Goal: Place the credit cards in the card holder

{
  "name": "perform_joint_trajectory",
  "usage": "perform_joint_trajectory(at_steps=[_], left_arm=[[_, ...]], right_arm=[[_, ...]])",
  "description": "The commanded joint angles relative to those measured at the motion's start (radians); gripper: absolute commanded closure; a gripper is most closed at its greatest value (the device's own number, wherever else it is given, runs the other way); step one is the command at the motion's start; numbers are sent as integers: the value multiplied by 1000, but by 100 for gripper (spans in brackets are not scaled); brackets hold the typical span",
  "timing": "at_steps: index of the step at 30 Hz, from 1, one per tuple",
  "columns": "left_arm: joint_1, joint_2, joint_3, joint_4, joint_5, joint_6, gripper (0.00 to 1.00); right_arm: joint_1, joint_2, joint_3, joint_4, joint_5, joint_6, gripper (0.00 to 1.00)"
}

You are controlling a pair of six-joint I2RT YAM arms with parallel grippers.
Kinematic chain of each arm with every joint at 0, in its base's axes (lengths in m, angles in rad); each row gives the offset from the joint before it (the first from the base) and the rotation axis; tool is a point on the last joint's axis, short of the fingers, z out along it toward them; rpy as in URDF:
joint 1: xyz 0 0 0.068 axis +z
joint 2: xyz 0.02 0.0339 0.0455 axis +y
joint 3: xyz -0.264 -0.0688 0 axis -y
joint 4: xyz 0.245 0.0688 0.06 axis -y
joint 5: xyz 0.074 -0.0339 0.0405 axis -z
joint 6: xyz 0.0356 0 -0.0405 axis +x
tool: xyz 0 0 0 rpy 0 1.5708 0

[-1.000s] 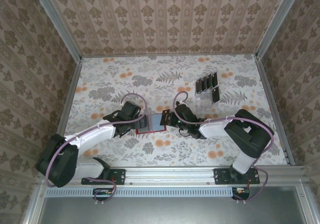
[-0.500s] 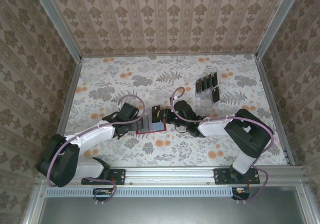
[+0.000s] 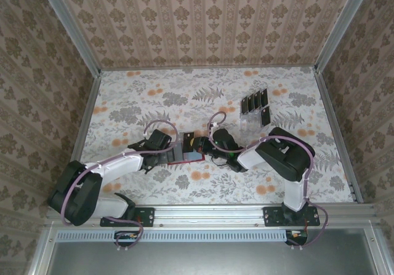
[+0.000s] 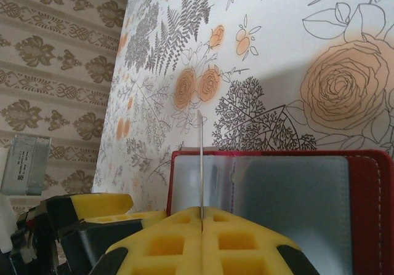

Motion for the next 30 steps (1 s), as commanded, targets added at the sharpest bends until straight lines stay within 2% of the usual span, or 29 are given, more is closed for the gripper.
perform_joint_trajectory(at_steps=[1, 30], left_arm=[[-2, 12, -10, -51, -31, -28, 0], [-2, 16, -14, -61, -38, -31, 0]], right_arm=[[10, 19, -15, 89, -3, 21, 100], [20, 86, -51, 170, -2, 50, 100]])
